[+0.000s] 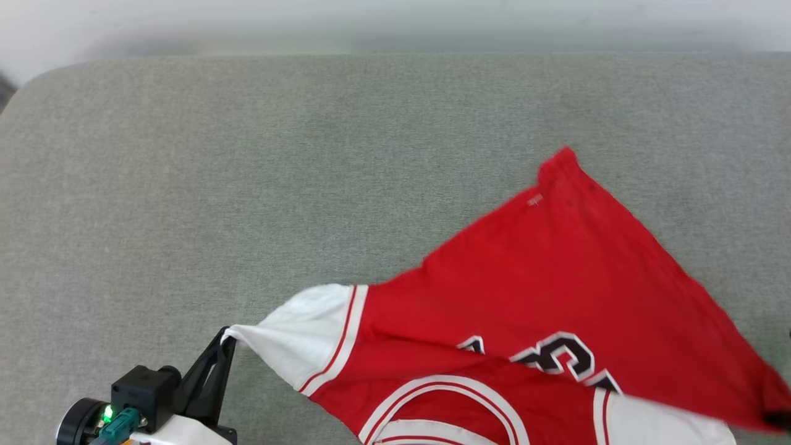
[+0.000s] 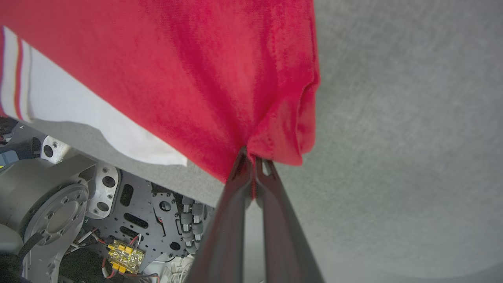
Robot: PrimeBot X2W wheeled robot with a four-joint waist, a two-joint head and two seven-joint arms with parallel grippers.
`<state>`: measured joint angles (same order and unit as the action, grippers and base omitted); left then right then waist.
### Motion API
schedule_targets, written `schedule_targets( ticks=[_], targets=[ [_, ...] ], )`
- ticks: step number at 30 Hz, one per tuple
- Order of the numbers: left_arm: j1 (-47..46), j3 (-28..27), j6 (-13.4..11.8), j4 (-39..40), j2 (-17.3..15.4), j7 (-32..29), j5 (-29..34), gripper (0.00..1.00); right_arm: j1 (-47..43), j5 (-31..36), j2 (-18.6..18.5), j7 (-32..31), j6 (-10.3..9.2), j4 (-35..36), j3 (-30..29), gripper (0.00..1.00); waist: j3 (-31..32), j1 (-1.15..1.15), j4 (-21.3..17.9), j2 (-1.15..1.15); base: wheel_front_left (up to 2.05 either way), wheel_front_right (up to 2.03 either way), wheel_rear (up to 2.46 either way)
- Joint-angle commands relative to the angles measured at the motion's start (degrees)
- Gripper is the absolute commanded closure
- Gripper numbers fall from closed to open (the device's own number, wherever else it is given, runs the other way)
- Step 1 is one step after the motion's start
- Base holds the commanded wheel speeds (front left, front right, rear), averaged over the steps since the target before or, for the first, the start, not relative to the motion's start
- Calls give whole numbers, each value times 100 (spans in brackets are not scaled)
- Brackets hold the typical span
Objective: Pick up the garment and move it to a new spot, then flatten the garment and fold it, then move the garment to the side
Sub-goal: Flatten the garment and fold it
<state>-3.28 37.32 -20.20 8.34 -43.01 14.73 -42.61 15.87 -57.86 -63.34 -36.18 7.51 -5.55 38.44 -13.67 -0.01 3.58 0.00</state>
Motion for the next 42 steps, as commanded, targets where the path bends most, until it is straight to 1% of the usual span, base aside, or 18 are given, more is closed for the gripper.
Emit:
schedule_targets(
  ticks=[1, 4, 7, 8, 9, 10, 14, 18, 22, 25, 27, 30, 33, 38, 42],
  targets=[
    [72, -38, -33, 23, -47, 1, -27, 100, -323, -51, -28, 56, -4, 23, -89, 100, 33, 1, -62, 0, 0, 0, 0],
    [99, -59, -48, 51, -87, 3, -24, 100, -986, -100, 34, 33, -4, 70, -203, 100, 19, 1, -108, 0, 0, 0, 0],
    [104, -71, -58, 62, -111, 5, -13, 100, -1340, -49, 134, 0, -4, 152, -392, 100, -26, 1, -145, 0, 0, 0, 0],
    [97, -75, -65, 63, -113, 5, -10, 100, -1384, -31, 186, 14, -4, 171, -492, 93, -42, 1, -153, 0, 0, 0, 0],
    [89, -81, -71, 69, -111, 6, -9, 100, -1405, 5, 241, 39, -4, 192, -619, 55, -55, 1, -161, 0, 0, 0, 0],
    [80, -80, -70, 67, -110, 6, -7, 100, -1388, 58, 283, 41, -4, 221, -746, 0, -63, 1, -165, 0, 0, 0, 0],
    [24, -38, -55, 55, -82, -11, 15, 100, -1145, 222, 322, 25, -4, 501, -1339, 0, -68, 1, -146, 0, 0, 0, 0],
    [-67, -3, -28, 68, -54, -27, 58, 100, -719, 366, 386, -7, -3, 905, -1964, 0, -108, 1, -78, 0, 0, 0, 0],
    [-205, 37, 10, 91, -26, -67, 112, 100, -44, 629, 458, -355, -3, 1265, -2210, 0, -236, 1, 40, 0, 0, 0, 0],
    [-339, 61, 42, 92, 3, -84, 164, 100, 575, 814, 588, -765, -3, 1414, -2101, 0, -359, 1, 135, 0, 0, 0, 0],
    [-428, 81, 67, 90, 26, -102, 206, 100, 1008, 941, 711, -1111, -3, 1391, -1907, 0, -448, 1, 193, 0, 0, 0, 0],
    [-584, 147, 120, 86, 81, -135, 283, 100, 1650, 1120, 959, -1621, -3, 1175, -1544, 0, -593, 1, 286, 0, 0, 0, 0],
    [-759, 208, 185, 77, 135, -179, 358, 100, 2241, 1320, 1235, -1955, -3, 847, -1180, 0, -750, 1, 380, 0, 0, 0, 0],
    [-1019, 263, 244, 70, 222, -218, 461, 100, 2936, 1573, 1708, -2135, -3, 81, -716, 0, -1007, 1, 508, 0, 0, 0, 0],
    [-1165, 298, 294, 57, 297, -212, 513, 100, 3254, 1636, 2090, -1943, -3, -558, -585, 0, -1211, 1, 588, 0, 0, 0, 0]
  ],
)
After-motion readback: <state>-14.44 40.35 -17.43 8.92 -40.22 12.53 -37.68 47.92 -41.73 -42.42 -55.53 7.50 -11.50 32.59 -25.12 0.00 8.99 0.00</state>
